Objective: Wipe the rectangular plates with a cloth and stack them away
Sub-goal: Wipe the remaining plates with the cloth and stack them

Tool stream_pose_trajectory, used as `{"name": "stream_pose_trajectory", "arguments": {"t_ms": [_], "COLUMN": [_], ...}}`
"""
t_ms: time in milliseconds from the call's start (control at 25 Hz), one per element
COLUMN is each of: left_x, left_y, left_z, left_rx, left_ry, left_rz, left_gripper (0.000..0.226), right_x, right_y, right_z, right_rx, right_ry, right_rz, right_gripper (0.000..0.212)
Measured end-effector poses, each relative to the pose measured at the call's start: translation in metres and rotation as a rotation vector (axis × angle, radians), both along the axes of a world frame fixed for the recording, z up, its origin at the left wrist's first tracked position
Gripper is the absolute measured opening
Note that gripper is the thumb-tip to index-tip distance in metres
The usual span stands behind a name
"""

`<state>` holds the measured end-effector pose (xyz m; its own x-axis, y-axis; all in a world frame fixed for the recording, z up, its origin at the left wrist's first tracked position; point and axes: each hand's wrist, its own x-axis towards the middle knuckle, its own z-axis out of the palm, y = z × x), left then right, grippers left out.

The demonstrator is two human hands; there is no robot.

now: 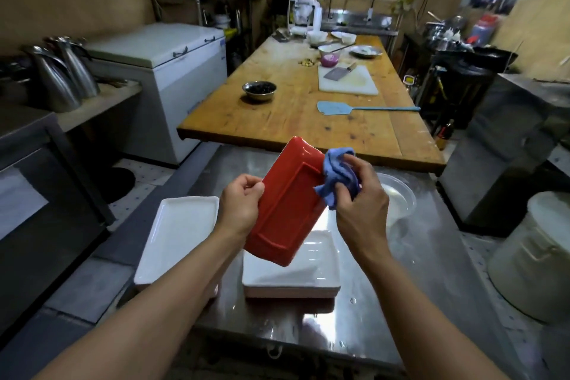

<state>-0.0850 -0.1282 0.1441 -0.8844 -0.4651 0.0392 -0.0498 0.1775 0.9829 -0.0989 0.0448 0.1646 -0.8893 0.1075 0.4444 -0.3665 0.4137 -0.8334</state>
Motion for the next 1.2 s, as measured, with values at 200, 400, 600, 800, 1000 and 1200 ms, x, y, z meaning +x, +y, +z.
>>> {"name": "stream_pose_trajectory", "arguments": {"t_ms": [200, 400, 600, 800, 1000, 1200], "left_x": [0.016, 0.030, 0.035, 0.039, 0.041, 0.033], "left_y": [-0.015, -0.020, -0.026, -0.025, -0.016, 0.005], "left_z": [0.036, 0.057, 0.063, 0.067, 0.069, 0.070], "left_rx": [0.075, 0.095, 0.129, 0.261, 0.335, 0.525], "left_ry": [0.038, 0.080, 0.080, 0.097, 0.110, 0.082], "left_rz": [0.032, 0.036, 0.087, 0.096, 0.096, 0.086], "left_gripper": [0.021, 0.020, 0.020, 0.021, 0.020, 0.018], "right_x": [-0.008, -0.017, -0.025, -0.025, -0.019, -0.018], "right_y": [-0.035, -0.056, -0.064, -0.049, -0.026, -0.031], "right_z": [0.050, 0.065, 0.069, 0.069, 0.059, 0.068], "right_rx": [0.202, 0.471, 0.669, 0.642, 0.413, 0.105], "right_ry": [0.233, 0.265, 0.319, 0.273, 0.107, -0.069], "right_rz": [0.113, 0.216, 0.229, 0.133, 0.135, 0.112], "right_gripper": [0.047, 0.043, 0.046, 0.042, 0.044, 0.058]}}
